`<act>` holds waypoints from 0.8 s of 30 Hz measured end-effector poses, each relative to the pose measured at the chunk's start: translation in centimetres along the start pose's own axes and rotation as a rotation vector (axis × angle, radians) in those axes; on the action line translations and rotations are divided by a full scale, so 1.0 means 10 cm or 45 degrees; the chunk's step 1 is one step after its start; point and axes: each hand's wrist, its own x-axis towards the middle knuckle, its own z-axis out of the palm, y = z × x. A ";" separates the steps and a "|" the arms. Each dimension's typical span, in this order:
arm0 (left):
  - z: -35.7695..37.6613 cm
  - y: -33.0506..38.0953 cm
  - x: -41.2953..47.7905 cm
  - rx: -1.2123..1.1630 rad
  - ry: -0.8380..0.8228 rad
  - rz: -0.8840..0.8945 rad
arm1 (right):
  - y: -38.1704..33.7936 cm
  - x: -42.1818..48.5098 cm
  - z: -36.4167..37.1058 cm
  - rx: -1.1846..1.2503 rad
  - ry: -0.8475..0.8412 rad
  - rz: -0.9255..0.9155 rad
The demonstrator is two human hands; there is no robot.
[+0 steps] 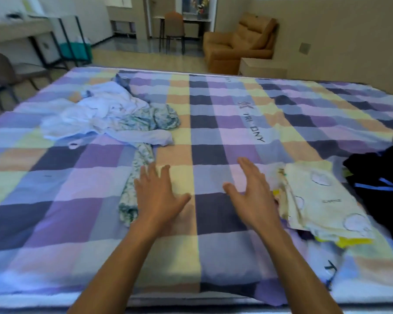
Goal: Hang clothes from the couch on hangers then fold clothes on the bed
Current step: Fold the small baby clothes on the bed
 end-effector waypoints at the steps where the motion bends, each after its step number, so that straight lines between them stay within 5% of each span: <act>1: -0.04 -0.18 0.04 0.081 -0.057 -0.116 | -0.11 0.00 0.14 0.030 -0.065 -0.030; 5: -0.19 -0.60 0.14 0.148 0.015 -0.210 | -0.44 -0.02 0.61 0.214 -0.289 -0.085; 10: -0.42 -0.67 0.00 -0.436 0.114 0.220 | -0.69 0.08 0.92 0.658 -0.477 0.274; 12: -0.57 -0.57 -0.23 -0.636 0.039 0.412 | -0.80 0.20 0.96 0.987 -0.610 0.506; 17: -0.89 -0.37 -0.70 -0.932 -0.316 0.680 | -1.02 0.32 1.09 1.055 -0.715 0.434; 19: -0.87 -0.44 -0.71 -1.020 -0.201 0.567 | -1.07 0.29 1.12 1.056 -0.666 0.381; 21: -0.75 -0.62 -0.52 -1.139 -0.005 0.175 | -1.10 0.22 1.06 1.007 -0.552 0.315; 24: -0.71 -0.73 -0.25 -1.620 -0.171 -0.419 | -1.09 0.04 0.87 1.000 -0.517 0.121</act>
